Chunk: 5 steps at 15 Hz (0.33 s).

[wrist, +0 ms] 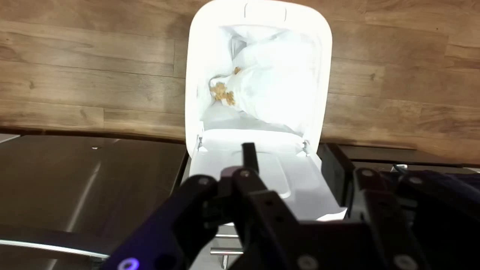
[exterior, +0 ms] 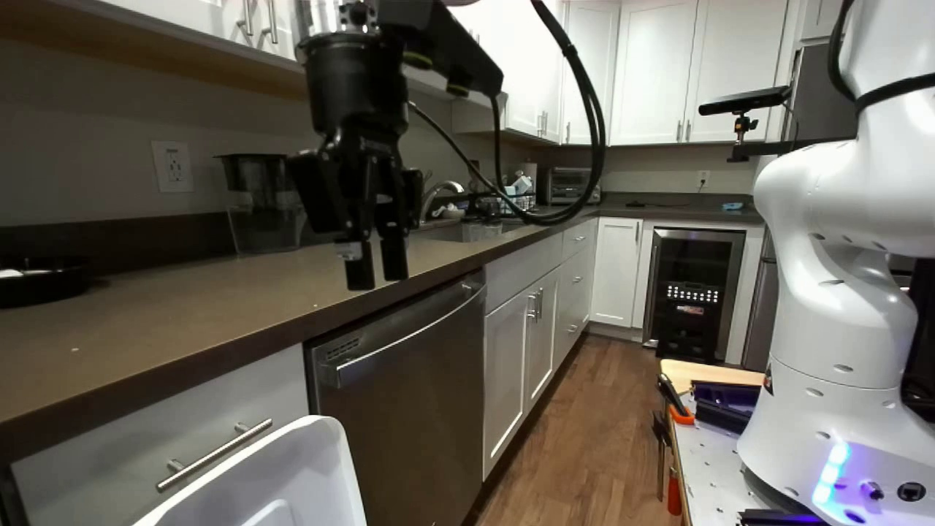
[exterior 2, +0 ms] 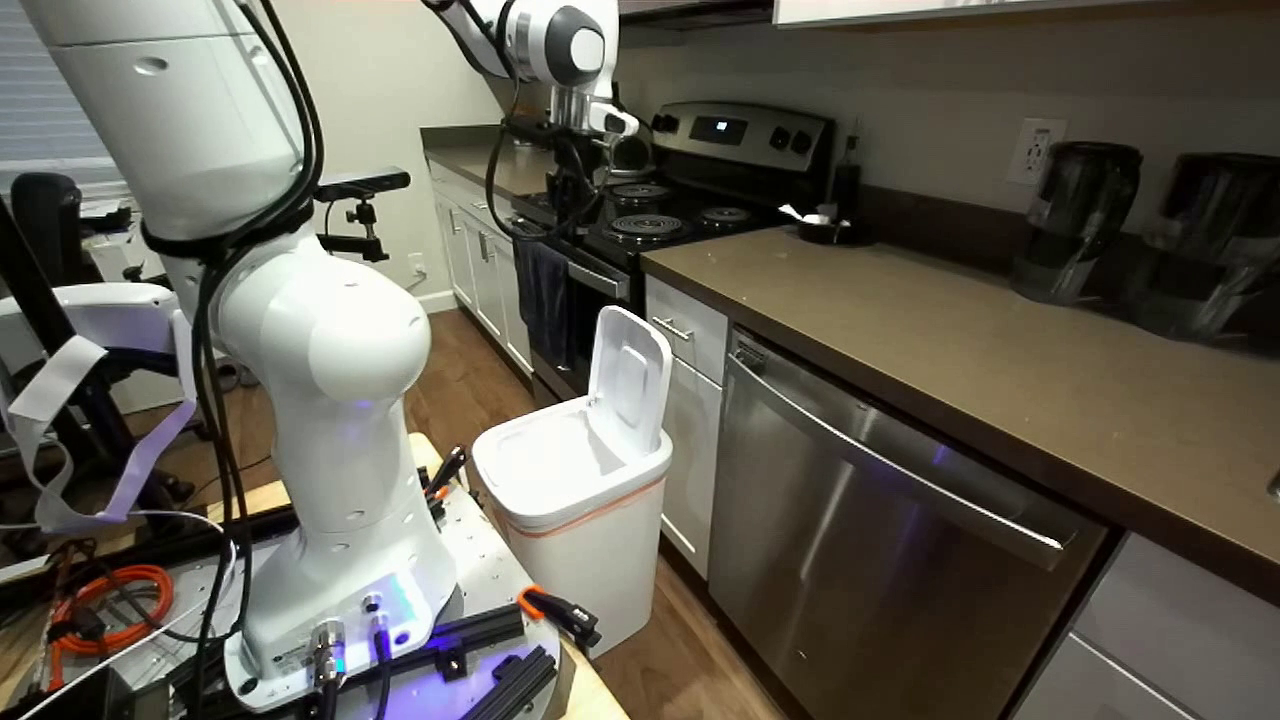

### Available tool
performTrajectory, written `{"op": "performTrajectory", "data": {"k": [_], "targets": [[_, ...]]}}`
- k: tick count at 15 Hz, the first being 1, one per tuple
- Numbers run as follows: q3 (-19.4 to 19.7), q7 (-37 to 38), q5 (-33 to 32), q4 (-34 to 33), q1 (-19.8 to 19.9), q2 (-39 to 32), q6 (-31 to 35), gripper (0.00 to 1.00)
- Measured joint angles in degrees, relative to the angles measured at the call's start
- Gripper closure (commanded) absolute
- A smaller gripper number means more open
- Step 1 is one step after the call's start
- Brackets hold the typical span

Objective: Pick up the piece of rubbish on the counter-top and drop it in the trash can

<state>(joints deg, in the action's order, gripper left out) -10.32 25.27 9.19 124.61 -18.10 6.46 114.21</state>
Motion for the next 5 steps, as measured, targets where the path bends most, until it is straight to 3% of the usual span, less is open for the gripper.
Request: {"op": "performTrajectory", "data": {"k": [3,5], "targets": [[-0.4,-1.5,1.7,2.1,0.0,3.4,0.0,0.02],[-0.7,-2.3,2.5,2.8,0.0,4.8,0.0,0.0]]}}
